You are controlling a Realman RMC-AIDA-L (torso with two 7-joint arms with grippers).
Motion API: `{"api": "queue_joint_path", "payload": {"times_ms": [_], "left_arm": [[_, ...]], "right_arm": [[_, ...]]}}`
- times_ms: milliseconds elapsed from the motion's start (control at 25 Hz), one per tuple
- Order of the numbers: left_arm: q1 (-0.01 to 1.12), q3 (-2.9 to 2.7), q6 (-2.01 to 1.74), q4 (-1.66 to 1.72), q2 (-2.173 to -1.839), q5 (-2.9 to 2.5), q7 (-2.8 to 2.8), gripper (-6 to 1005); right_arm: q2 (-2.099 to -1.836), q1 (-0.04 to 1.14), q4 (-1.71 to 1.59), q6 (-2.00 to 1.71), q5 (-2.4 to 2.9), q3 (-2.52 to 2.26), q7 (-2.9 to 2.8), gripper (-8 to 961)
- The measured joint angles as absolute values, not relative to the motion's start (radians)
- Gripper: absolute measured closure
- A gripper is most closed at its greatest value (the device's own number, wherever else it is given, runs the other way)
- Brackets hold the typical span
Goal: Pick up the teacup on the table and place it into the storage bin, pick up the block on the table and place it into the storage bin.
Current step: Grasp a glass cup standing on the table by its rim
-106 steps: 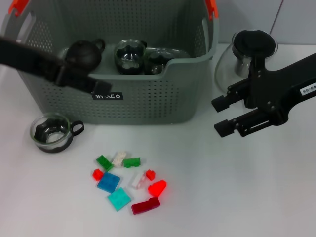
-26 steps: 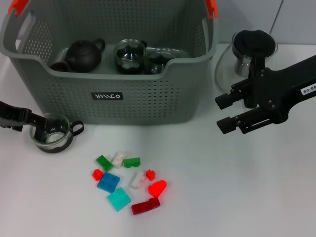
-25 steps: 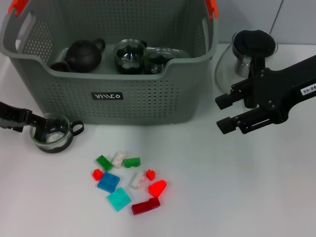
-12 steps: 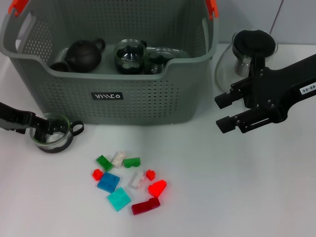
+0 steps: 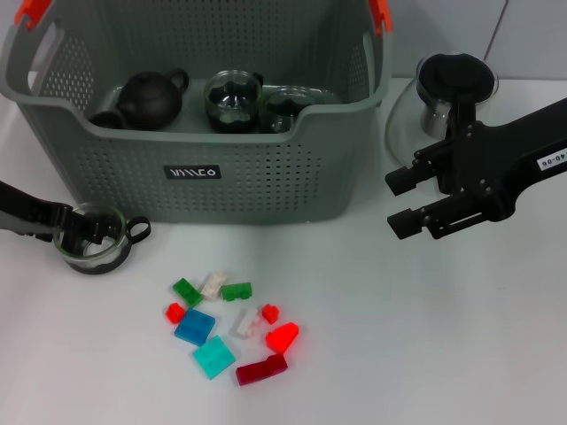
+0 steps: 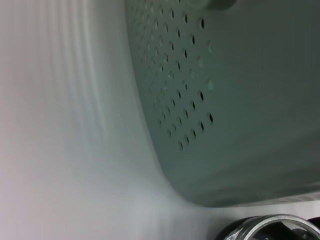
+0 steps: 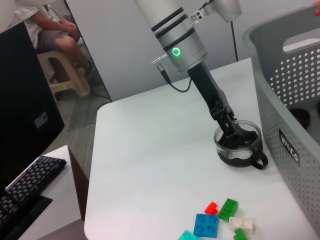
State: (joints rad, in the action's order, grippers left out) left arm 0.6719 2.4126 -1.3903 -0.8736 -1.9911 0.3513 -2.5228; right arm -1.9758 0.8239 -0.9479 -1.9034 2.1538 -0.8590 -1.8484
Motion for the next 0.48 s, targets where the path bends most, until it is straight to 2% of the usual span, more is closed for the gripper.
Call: {"api": "queue_joint_path", "payload": {"times_ms": [480], "left_arm": [[0.672,2.413,-1.396,-0.873,-1.993,0.351,-2.522,155]], "right_arm": [[-1.976,0.824,-0.948,-1.904,2.154,-0.859,-1.848,278]]}}
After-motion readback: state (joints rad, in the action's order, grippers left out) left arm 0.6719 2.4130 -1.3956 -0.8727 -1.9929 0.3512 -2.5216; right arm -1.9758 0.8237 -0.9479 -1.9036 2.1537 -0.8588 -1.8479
